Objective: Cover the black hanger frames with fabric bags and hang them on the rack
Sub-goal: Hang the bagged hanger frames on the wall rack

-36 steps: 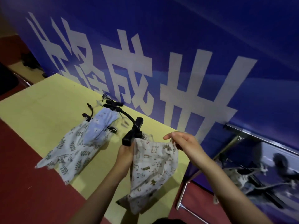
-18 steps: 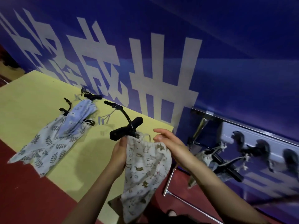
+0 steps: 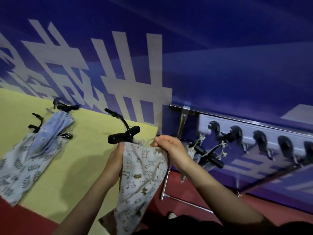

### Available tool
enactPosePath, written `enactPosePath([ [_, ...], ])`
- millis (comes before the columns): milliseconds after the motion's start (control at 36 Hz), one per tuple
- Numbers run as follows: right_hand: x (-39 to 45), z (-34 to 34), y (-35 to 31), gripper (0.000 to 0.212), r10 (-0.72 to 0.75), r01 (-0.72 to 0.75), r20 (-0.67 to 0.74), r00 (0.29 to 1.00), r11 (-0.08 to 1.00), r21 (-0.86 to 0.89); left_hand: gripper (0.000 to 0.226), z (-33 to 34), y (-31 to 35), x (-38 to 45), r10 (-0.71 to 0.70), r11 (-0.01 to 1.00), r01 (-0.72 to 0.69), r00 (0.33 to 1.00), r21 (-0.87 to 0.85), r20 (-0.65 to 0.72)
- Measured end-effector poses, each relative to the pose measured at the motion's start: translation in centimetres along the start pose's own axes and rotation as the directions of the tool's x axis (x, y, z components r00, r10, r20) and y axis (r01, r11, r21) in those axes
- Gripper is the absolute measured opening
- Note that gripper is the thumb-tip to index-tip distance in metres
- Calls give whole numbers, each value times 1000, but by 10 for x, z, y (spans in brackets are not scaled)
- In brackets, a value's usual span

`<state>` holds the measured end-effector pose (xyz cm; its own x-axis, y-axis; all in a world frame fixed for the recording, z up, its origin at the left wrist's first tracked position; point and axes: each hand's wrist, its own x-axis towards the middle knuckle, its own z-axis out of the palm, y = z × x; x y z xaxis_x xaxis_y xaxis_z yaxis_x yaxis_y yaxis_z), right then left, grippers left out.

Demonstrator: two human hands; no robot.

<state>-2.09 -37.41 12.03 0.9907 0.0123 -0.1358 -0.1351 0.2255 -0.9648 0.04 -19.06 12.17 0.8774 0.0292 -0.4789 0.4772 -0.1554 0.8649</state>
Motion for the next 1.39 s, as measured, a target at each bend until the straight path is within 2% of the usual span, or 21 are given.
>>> enactPosePath([
  [83,-5,-8,1,25,2,-7,18,1000,942,336,56,1,1,4,-26,1000,26,1000,5,-3],
  [139,-7,-13,0,27,19,-31,31,999,889,457,53,3,2,6,-17,1000,17,1000,7,9],
  [278,-7,-22,-12,33,19,-31,27,999,838,545,37,5,1,11,26,997,-30,998,73,53],
  [389,-2,-28,-37,43,-80,63,3,997,810,583,35,-1,0,18,24,995,-33,994,90,102],
  [444,2,-33,-47,42,-95,102,-42,995,827,553,41,-4,1,20,4,999,-7,997,45,78],
  [583,6,-39,-56,33,-145,164,-84,986,932,324,50,-10,9,24,-2,999,6,995,-37,96],
  [722,8,-43,-53,25,-186,188,38,982,981,-47,45,-11,16,19,59,998,-58,990,-12,126],
  [833,6,-40,-50,30,-85,122,156,984,961,-246,54,-13,20,23,61,998,-57,991,-39,122],
  [917,7,-33,-47,37,25,52,191,981,920,-389,63,-13,22,25,85,994,-76,989,-80,122],
  [1000,12,-25,-41,42,72,-8,152,986,923,-385,70,-13,24,25,92,993,-80,986,-92,137],
  [1056,18,-21,-38,41,54,-17,100,993,942,-335,52,-13,26,23,83,992,-67,985,-110,150],
  [1111,24,-17,-37,37,29,-5,78,997,954,-299,46,-13,28,22,82,992,-65,983,-110,166],
  [1167,28,-16,-36,32,10,23,108,994,952,-304,58,-13,30,23,90,993,-72,975,-97,201],
  [1250,32,-14,-38,23,-12,82,230,973,952,-296,75,-12,32,27,119,989,-100,977,-113,177],
  [1306,36,-14,-40,9,-22,99,283,959,960,-263,96,-14,32,34,109,989,-90,979,-114,170],
  [1333,39,-14,-40,8,-29,105,290,957,962,-252,103,-15,33,37,107,990,-90,980,-105,169],
  [1389,44,-15,-39,16,-44,131,302,952,952,-277,94,-16,35,40,91,991,-73,982,-110,168],
])
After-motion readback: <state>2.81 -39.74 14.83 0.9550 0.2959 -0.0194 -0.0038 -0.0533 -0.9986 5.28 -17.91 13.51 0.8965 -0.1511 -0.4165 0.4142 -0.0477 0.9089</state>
